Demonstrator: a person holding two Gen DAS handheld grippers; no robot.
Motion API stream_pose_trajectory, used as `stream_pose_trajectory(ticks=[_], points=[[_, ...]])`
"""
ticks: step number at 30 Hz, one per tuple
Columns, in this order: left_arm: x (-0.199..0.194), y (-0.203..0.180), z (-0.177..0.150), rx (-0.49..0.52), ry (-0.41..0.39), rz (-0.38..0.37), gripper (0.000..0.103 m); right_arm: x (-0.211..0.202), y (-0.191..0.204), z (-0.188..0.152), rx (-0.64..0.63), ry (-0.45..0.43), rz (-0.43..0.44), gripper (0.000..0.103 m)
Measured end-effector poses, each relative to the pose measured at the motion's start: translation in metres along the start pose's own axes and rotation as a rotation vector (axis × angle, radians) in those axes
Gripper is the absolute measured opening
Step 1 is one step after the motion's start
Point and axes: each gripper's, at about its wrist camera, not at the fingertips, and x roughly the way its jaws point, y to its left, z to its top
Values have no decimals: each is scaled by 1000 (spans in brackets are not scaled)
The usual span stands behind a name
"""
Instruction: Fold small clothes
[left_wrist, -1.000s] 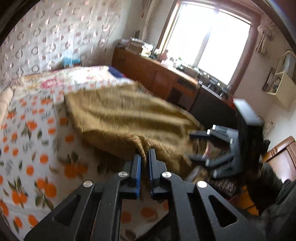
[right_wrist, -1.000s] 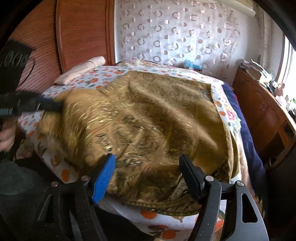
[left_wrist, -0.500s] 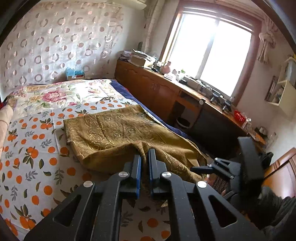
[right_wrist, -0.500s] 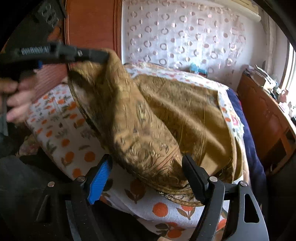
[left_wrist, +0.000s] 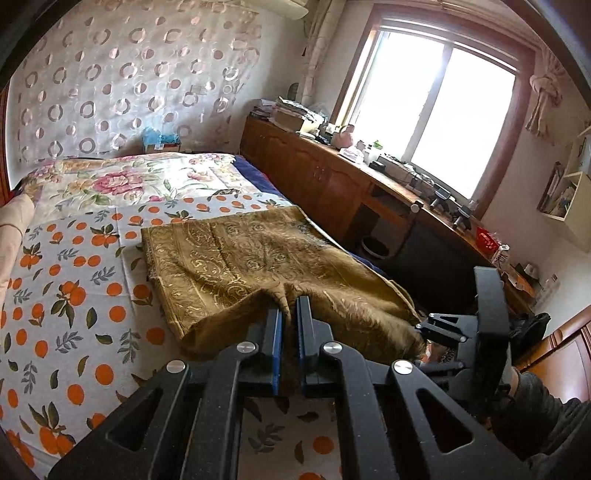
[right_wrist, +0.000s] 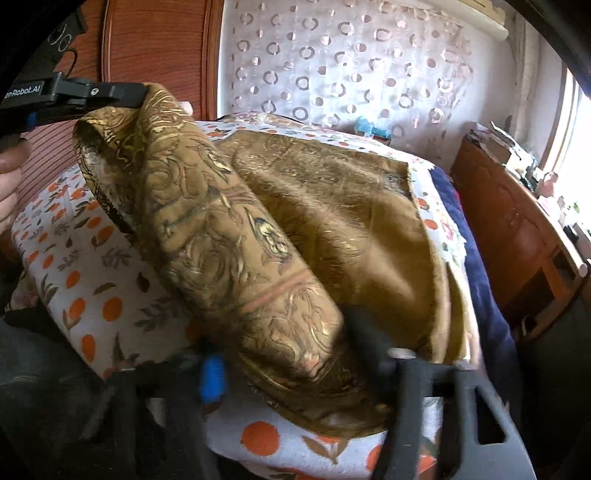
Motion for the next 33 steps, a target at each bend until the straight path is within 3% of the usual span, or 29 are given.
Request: stream_pose_trajectory(ticks=[3,9,15,22,33], points=[[-2,3,0,-1,2,30,8,-7,-5,9,-3,-48,2,14],[-1,14,7,0,-11,70,8,-19,-13,39,8,-165,-9,11],[8,30,25,-3,-9,100,8,-11,-20,72,10,-226,0,11],[30,48,46,19,7,141,9,29,-33,97,1,-221,24,11],[76,101,62,-43,67,155,10,84,-68,129,-8,-150,93,12]])
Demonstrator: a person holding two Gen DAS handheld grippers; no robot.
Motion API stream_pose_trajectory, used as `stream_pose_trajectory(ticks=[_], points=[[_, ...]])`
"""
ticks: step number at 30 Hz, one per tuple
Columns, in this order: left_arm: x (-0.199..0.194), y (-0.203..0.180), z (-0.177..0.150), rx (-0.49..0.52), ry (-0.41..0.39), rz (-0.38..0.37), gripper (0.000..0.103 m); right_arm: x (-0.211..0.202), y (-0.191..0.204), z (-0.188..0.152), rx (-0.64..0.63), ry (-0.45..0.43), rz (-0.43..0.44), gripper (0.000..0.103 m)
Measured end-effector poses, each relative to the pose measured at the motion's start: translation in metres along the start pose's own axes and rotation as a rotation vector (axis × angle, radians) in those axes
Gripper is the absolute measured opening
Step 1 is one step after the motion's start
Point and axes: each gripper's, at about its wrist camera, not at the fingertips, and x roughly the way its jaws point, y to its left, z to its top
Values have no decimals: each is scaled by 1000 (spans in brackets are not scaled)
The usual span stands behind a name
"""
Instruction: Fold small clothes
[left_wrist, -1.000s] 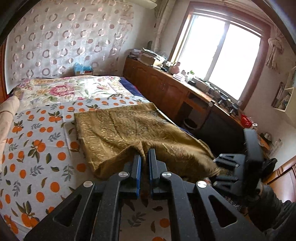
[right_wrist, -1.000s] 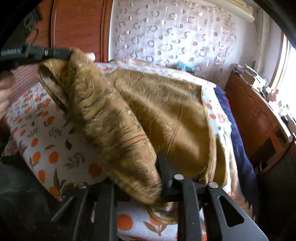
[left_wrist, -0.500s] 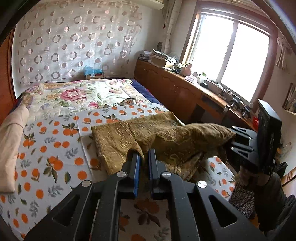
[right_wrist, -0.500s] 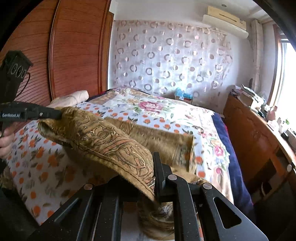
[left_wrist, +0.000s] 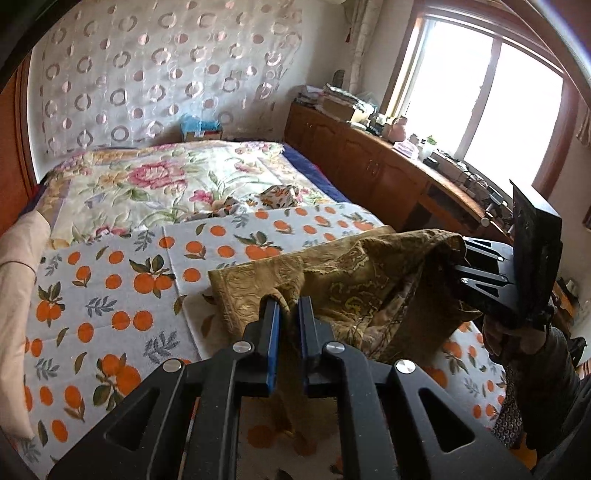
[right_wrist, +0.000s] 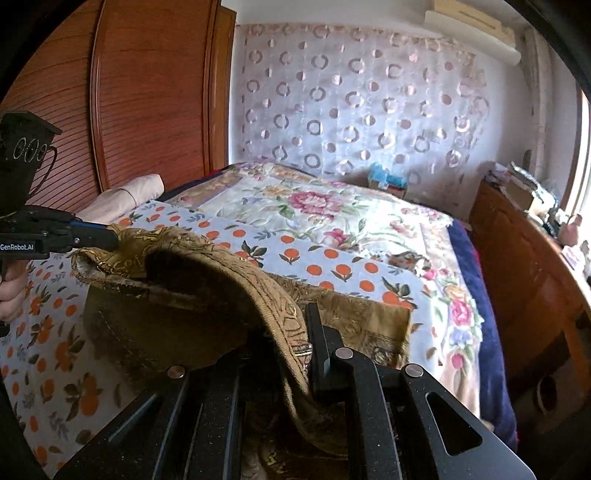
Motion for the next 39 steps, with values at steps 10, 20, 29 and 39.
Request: stream_pose_trajectory(ticks=[10,20,29,39], points=[[30,24,-8,-33,66,14,10,31,-17,12,46,83,19,13],[11,35,-3,-56,-5,27,45,30,-14,42,11,65,34,13],[7,37,-4,-37,-7,52,58,20,-19,49,84,38,-7,58],[17,22,-1,39,33,52,59,-37,-29,37,77,17,-92,63]])
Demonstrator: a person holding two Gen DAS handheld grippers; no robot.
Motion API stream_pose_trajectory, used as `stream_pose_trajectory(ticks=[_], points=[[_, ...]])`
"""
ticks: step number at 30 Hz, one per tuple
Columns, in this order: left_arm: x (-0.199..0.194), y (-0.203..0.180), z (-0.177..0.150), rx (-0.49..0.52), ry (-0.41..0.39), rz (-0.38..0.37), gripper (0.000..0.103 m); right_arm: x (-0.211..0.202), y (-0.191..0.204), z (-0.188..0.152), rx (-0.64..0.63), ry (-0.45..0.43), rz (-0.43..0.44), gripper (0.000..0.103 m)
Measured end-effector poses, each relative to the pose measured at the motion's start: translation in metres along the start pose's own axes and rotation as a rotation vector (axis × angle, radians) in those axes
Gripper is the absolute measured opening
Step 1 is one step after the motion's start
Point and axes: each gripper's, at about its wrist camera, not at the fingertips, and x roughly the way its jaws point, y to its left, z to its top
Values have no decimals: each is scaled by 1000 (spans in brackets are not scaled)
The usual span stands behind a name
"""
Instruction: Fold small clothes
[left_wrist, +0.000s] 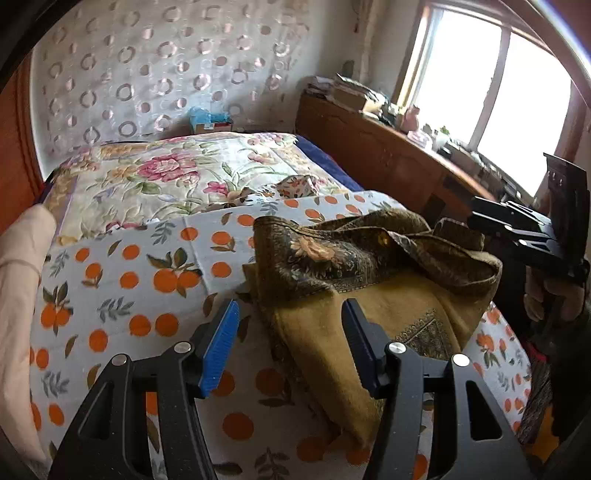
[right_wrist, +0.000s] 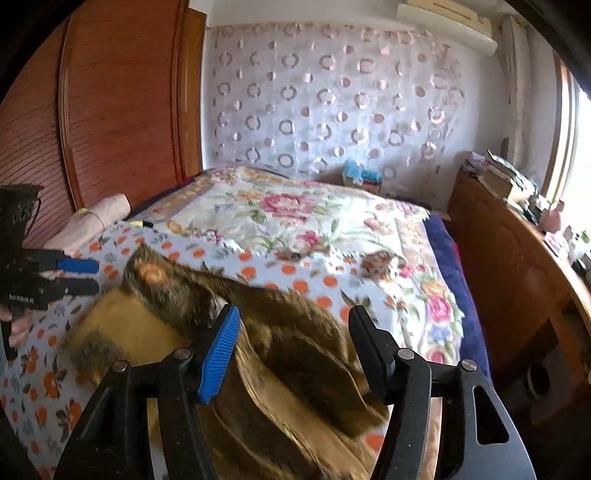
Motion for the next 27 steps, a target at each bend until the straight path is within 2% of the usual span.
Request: stream_pose_trajectory(ticks=[5,11,18,22,26,27], points=[[20,-6,10,53,44,8,59,-15,0,-15,15,47,2,63],[44,-4,9,70,102,51,59,-36,4,-10,49,50,34,63],[57,-1,-1,71,149,57,60,-26,18,-17,-38,129,71,63],[56,-1,-3,83,125,66,64,-14,17,-19,-83,191,55,63],[57,-3,-3,91,124,70,65,-16,14,-10,-138,190,46,63],[57,-3,-3,89,123,68,65,-16,12,-7,-138,183,46,50]])
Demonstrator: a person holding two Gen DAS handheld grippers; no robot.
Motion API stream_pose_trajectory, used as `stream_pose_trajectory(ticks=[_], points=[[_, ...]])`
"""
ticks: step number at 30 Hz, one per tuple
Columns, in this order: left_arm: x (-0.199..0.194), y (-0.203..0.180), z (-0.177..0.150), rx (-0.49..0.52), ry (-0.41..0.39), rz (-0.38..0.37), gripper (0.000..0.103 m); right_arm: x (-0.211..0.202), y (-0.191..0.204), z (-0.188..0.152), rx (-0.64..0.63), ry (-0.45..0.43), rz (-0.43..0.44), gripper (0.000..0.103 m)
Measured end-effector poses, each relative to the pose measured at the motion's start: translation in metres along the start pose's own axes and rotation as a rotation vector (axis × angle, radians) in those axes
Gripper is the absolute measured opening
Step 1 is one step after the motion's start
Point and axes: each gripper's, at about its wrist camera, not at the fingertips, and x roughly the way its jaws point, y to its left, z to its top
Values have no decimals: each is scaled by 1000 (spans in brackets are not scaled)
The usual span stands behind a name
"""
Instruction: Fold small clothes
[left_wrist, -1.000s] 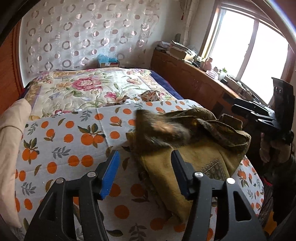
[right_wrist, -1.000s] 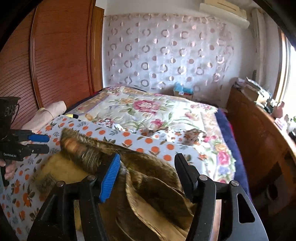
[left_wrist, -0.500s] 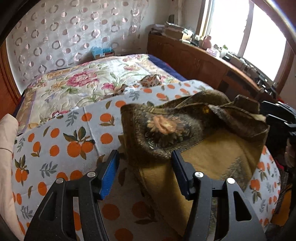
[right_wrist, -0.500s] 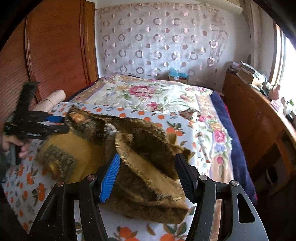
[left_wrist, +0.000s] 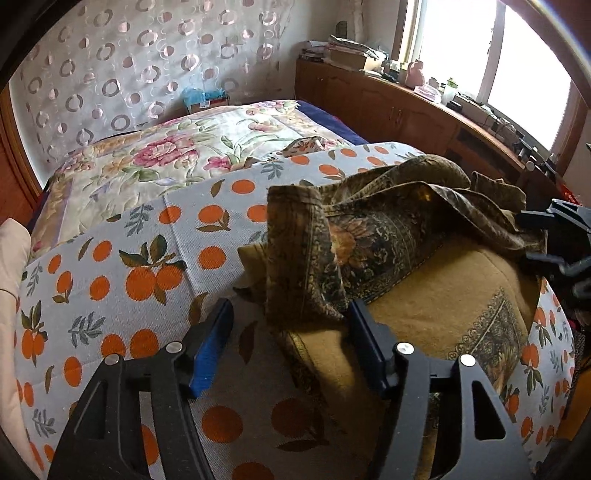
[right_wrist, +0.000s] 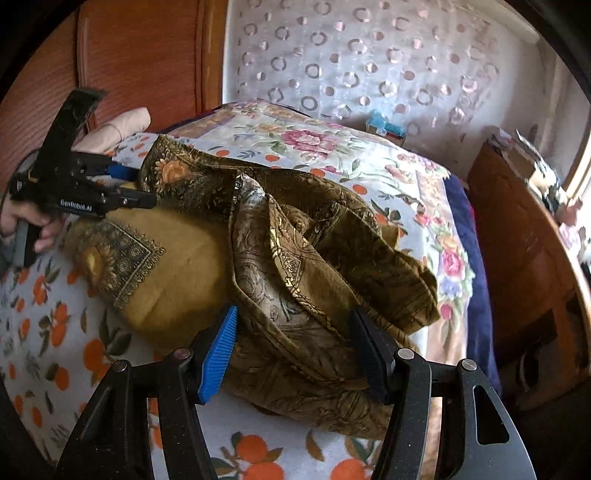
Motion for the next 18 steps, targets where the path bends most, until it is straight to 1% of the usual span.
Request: stream_pose_trajectory(ticks=[1,2,3,8,9,11,12,15,16,17,18], points=[[0,0,0,-2,0,-2,65,0,-5,2,9,-2,3,39],[0,0,-1,-3,-1,-3,65,1,-10,3,17,-1,5,15],[0,0,-1,-4,-1,-4,65,2,-17,3,24,-4,5,7],[-1,0,0,-4,-1,-3,65,3,-56,19,107,-72,-29,6],[-1,0,0,-5,-1,-4,65,2,-63,22,123,-86,-50,6],[-1,0,-1,-6,-4,5,65,6,-73,29,142,-93,-128,7],[-2,0,0,-9,-7,18,65,8,-76,31,144,-87,-149,7],[-4,4,1,-13,-20,19,65,4,-69,30,134,-93,-173,7],[-4,6,2,-19,-25,17,65,1,-68,29,134,-96,-178,9],[-6,8,4,-27,-31,15,65,-3,-67,27,144,-100,-183,20],[-8,11,6,-36,-38,12,65,-5,-64,23,150,-102,-188,38]])
